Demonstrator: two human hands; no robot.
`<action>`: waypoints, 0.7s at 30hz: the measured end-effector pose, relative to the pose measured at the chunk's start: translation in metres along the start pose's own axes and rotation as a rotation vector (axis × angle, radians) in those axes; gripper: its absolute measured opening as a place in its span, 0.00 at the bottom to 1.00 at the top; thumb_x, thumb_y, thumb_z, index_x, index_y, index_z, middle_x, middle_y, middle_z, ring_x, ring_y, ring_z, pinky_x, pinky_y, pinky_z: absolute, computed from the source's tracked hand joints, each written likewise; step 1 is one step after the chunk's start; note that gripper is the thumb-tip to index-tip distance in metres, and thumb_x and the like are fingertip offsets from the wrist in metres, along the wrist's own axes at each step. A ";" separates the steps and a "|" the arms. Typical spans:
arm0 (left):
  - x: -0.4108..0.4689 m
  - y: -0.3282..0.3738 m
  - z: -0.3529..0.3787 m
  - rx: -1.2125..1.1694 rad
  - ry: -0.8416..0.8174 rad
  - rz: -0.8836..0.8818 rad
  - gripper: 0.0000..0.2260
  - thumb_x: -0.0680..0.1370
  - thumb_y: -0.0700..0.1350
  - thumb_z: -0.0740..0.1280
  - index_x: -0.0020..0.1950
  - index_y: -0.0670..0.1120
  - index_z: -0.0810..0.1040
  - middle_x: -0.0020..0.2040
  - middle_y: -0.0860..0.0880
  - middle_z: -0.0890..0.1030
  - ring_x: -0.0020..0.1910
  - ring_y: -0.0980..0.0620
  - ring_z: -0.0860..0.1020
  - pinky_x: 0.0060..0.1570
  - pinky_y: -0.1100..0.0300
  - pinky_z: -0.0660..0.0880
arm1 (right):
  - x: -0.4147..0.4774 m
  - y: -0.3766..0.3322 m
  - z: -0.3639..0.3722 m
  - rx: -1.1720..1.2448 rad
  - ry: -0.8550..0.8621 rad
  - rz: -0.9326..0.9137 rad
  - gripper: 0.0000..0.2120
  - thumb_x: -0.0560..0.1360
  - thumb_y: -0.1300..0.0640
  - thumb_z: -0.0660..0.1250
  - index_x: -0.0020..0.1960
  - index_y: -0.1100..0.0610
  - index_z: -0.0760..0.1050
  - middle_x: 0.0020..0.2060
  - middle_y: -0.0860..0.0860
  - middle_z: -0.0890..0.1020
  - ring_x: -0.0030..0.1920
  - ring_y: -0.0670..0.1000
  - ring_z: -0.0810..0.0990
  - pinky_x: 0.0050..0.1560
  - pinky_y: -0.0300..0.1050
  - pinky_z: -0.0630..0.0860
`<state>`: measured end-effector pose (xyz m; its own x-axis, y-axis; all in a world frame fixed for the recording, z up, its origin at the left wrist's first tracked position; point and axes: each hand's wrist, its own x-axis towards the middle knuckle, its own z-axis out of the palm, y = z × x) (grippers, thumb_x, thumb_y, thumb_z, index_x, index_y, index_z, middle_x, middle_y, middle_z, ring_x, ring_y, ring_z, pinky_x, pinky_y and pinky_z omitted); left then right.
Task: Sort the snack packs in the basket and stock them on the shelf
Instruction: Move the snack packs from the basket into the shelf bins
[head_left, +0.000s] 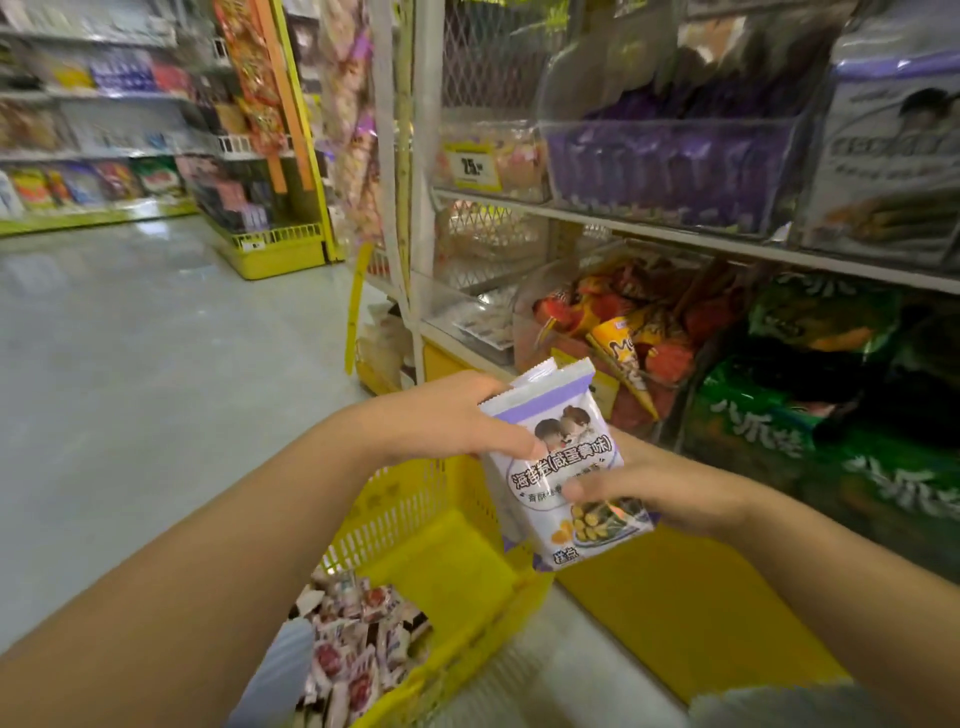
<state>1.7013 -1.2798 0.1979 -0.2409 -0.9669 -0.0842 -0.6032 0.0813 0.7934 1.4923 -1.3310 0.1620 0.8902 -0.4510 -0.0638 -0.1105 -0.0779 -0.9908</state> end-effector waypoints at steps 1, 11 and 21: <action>0.000 0.002 0.001 -0.023 0.008 -0.002 0.17 0.63 0.56 0.74 0.46 0.49 0.82 0.46 0.52 0.85 0.44 0.55 0.82 0.47 0.56 0.76 | -0.003 0.001 0.001 0.036 0.015 0.004 0.28 0.72 0.63 0.68 0.70 0.50 0.66 0.63 0.51 0.79 0.62 0.53 0.78 0.56 0.44 0.77; 0.026 0.005 0.010 -0.331 0.168 0.071 0.22 0.60 0.62 0.75 0.53 0.72 0.76 0.60 0.62 0.78 0.52 0.59 0.81 0.46 0.56 0.81 | -0.008 0.006 -0.009 0.121 0.296 0.027 0.21 0.67 0.53 0.70 0.60 0.49 0.75 0.49 0.51 0.85 0.47 0.56 0.83 0.49 0.52 0.80; 0.063 0.017 0.039 -0.503 0.671 0.005 0.32 0.69 0.66 0.68 0.70 0.56 0.68 0.63 0.58 0.74 0.59 0.61 0.73 0.48 0.73 0.69 | 0.007 0.007 -0.011 0.676 0.499 0.029 0.16 0.60 0.51 0.76 0.45 0.57 0.82 0.45 0.58 0.81 0.43 0.58 0.82 0.49 0.52 0.79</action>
<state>1.6465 -1.3298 0.1828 0.3573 -0.9183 0.1705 -0.1540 0.1221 0.9805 1.4929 -1.3440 0.1561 0.5740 -0.7971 -0.1876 0.3000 0.4178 -0.8576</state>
